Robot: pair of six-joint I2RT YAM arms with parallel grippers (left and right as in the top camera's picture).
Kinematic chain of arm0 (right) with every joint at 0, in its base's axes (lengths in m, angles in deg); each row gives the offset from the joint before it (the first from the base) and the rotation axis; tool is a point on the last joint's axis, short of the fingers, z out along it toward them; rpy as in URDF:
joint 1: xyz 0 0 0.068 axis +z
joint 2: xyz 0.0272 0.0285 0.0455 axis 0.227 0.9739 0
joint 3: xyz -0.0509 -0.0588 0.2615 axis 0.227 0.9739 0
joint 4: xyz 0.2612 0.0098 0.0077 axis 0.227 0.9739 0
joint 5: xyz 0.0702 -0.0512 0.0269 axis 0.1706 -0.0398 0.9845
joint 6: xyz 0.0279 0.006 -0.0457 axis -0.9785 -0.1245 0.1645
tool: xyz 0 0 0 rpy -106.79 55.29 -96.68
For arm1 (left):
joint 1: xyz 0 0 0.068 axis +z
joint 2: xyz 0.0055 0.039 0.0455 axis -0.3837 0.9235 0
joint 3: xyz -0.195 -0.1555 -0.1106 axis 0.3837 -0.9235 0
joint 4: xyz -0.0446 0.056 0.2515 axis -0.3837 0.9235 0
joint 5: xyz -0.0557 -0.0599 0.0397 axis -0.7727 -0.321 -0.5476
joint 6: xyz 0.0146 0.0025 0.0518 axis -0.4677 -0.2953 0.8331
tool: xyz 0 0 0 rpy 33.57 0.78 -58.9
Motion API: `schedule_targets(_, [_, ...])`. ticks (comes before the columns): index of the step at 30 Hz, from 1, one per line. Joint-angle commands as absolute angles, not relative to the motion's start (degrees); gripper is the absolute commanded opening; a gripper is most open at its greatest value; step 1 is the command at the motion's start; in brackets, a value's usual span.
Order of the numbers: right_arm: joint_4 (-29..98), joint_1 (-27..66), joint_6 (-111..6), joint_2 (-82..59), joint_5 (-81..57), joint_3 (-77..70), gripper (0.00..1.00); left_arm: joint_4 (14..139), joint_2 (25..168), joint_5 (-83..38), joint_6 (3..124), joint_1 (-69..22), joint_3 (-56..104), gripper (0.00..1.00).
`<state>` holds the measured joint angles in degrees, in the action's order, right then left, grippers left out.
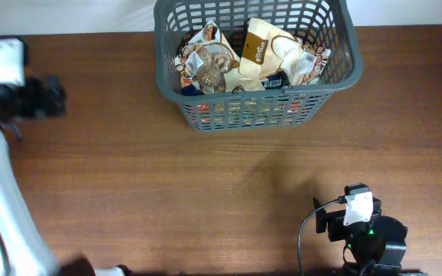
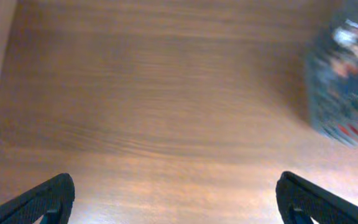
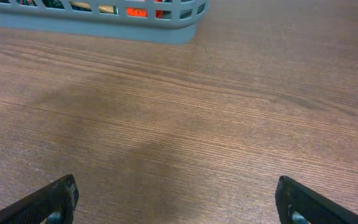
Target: Pack container
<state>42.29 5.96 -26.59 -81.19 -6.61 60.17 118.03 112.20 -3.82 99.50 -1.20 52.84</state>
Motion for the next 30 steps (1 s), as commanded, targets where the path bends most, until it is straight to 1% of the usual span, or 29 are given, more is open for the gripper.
schedule_targets(1, [42.2, 5.6, -26.9, -81.9, -6.1, 60.5, 0.99, 118.2, 101.0, -4.2, 98.7, -7.3, 42.9, 0.99])
schedule_targets(6, [42.2, 5.6, -26.9, -81.9, -6.1, 60.5, 0.99, 117.5, 85.2, -4.1, 99.0, -18.6, 25.8, 0.99])
schedule_targets(9, [42.2, 5.6, -26.9, -81.9, -6.1, 60.5, 0.99, 110.5, 75.9, -4.2, 99.6, -22.0, 15.4, 0.99])
schedule_targets(12, [42.2, 5.6, -26.9, -81.9, -6.1, 60.5, 0.99, 100.9, 66.8, -4.2, 99.6, -22.8, 5.5, 0.99])
schedule_targets(16, [42.2, 5.7, -26.9, -81.9, -6.1, 60.5, 0.99, 83.9, 54.7, -4.2, 99.6, -22.8, -8.8, 0.99])
schedule_targets(19, [42.2, 5.7, -26.9, -81.9, -6.1, 60.5, 0.99, 74.3, 46.7, -4.2, 99.6, -22.8, -18.1, 0.99])
schedule_targets(24, [42.2, 5.6, -26.9, -81.9, -6.1, 60.5, 0.99, 65.2, 37.5, -4.2, 99.6, -22.8, -30.3, 0.99])
schedule_targets(30, [42.2, 5.6, -26.9, -81.9, -6.1, 60.5, 0.99, 59.7, 30.0, -4.2, 99.6, -22.8, -41.5, 0.99])
